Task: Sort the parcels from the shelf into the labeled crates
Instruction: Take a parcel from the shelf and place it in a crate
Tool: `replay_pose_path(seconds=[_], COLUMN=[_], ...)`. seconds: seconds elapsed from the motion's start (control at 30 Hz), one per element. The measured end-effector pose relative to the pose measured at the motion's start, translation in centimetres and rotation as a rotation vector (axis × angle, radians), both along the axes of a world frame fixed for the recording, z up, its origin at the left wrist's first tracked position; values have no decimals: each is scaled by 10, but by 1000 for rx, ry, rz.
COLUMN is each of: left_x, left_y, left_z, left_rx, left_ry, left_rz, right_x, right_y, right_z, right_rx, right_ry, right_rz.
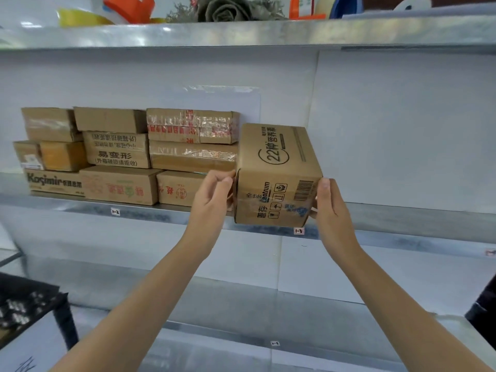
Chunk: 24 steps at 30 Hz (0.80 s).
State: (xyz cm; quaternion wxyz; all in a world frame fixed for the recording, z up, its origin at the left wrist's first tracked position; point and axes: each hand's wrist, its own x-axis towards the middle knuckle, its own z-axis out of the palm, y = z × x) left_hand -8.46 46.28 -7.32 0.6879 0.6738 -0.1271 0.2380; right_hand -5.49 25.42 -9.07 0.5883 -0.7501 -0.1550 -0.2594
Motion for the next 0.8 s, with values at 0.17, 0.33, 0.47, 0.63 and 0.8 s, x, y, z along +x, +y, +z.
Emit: replay_pose_path(seconds=[0.17, 0.33, 0.47, 0.63, 0.8], left_x=[-25, -47, -63, -87, -127], left_y=[35, 72, 99, 126, 161], left_z=[6, -4, -5, -12, -34], left_rx=[-25, -43, -3, 12, 112], left_ry=[-31, 8, 75, 8, 50], left_rz=[74, 172, 271, 331, 315], right_x=[-15, -32, -37, -44, -60], right_y=[33, 73, 102, 131, 173], right_z=[6, 12, 15, 3, -14], right_rx=[21, -92, -127, -141, -212], right_ry=[26, 95, 67, 86, 140], right_rz=[103, 152, 201, 284, 426])
